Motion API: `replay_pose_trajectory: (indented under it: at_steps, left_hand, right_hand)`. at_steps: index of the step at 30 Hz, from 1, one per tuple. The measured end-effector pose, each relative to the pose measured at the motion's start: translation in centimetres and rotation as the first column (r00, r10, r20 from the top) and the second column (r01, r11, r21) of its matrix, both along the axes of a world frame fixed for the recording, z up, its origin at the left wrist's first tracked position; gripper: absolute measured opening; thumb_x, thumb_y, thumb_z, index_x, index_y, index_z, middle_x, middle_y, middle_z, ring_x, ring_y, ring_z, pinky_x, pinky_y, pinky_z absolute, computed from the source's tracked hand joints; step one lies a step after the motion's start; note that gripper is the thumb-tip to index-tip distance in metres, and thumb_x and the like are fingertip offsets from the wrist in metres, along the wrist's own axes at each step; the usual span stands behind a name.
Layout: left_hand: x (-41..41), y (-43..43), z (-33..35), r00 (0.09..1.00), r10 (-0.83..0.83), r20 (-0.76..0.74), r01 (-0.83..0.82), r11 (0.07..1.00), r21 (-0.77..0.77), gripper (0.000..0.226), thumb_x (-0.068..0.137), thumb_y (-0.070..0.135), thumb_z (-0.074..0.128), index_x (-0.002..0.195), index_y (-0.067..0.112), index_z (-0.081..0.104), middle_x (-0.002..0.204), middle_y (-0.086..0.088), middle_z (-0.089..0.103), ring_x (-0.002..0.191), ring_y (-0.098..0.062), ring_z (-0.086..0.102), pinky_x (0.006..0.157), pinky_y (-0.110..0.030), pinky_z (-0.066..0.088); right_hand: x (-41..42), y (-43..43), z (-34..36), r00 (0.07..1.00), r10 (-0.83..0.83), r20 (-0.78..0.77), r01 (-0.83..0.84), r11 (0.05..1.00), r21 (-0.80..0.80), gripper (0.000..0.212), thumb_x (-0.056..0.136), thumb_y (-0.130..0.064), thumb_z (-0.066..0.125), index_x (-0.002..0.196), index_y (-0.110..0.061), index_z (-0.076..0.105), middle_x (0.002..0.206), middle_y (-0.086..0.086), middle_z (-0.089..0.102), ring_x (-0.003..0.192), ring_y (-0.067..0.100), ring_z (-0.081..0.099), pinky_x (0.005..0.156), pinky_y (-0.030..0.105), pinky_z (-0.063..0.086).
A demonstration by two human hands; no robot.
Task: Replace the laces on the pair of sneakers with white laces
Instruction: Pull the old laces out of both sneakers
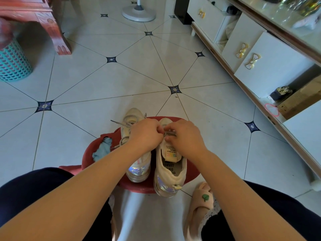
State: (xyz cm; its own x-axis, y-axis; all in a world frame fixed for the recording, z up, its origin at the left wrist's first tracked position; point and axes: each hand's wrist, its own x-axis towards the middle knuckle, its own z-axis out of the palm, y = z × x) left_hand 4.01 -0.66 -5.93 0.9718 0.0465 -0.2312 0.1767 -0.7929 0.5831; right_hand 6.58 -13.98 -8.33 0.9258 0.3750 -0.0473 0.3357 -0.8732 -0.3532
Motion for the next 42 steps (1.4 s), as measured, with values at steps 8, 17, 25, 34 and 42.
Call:
replay_pose_trajectory:
  at_steps: [8, 17, 25, 34, 42]
  left_hand:
    - [0.0, 0.2, -0.1, 1.0, -0.005, 0.015, 0.005, 1.0, 0.016, 0.015, 0.081, 0.015, 0.056, 0.084, 0.021, 0.07, 0.095, 0.003, 0.067, 0.09, -0.019, 0.061, 0.082, -0.04, 0.049]
    - [0.0, -0.1, 0.1, 1.0, 0.03, -0.008, -0.03, 0.997, -0.068, 0.009, 0.08, 0.017, 0.061, 0.081, 0.023, 0.068, 0.095, 0.008, 0.067, 0.091, -0.014, 0.06, 0.082, -0.036, 0.049]
    - [-0.2, 1.1, 0.4, 0.995, 0.098, -0.026, -0.099, 0.994, -0.054, 0.013, 0.081, 0.012, 0.056, 0.084, 0.007, 0.068, 0.097, -0.007, 0.068, 0.095, -0.023, 0.06, 0.085, -0.039, 0.048]
    - [-0.3, 0.3, 0.5, 0.997, 0.08, -0.009, -0.081, 0.996, -0.045, 0.012, 0.081, 0.014, 0.056, 0.085, 0.01, 0.066, 0.092, -0.005, 0.066, 0.088, -0.021, 0.06, 0.08, -0.041, 0.05]
    - [0.8, 0.1, 0.8, 0.998, -0.007, -0.063, 0.008, 1.0, 0.013, 0.016, 0.076, 0.014, 0.058, 0.066, 0.026, 0.053, 0.079, 0.007, 0.059, 0.086, -0.018, 0.057, 0.079, -0.035, 0.047]
  right_hand:
    - [0.1, 0.3, -0.1, 0.999, 0.006, -0.037, -0.004, 0.999, 0.054, 0.025, 0.082, -0.032, 0.063, 0.106, -0.031, 0.065, 0.102, 0.0, 0.058, 0.099, 0.021, 0.051, 0.08, 0.035, 0.041]
    - [0.2, -0.5, 0.4, 0.989, 0.039, 0.143, -0.022, 0.993, -0.115, 0.008, 0.089, -0.026, 0.051, 0.087, -0.022, 0.058, 0.087, -0.003, 0.05, 0.088, 0.02, 0.05, 0.076, 0.029, 0.028]
    - [4.0, -7.5, 5.2, 0.913, -0.4, 0.081, 0.381, 0.907, 0.182, 0.012, 0.089, -0.01, 0.053, 0.081, -0.016, 0.058, 0.08, 0.003, 0.057, 0.057, 0.005, 0.044, 0.052, 0.019, 0.028]
    - [0.7, -1.8, 1.2, 0.973, -0.207, -0.107, 0.222, 0.962, 0.16, 0.032, 0.081, -0.042, 0.063, 0.101, -0.018, 0.058, 0.093, -0.003, 0.058, 0.085, 0.014, 0.056, 0.071, 0.028, 0.046]
    - [-0.4, -1.2, 0.8, 0.96, -0.199, -0.199, 0.228, 0.964, 0.137, 0.023, 0.084, -0.028, 0.06, 0.076, -0.011, 0.072, 0.074, 0.005, 0.068, 0.061, 0.014, 0.057, 0.055, 0.026, 0.043]
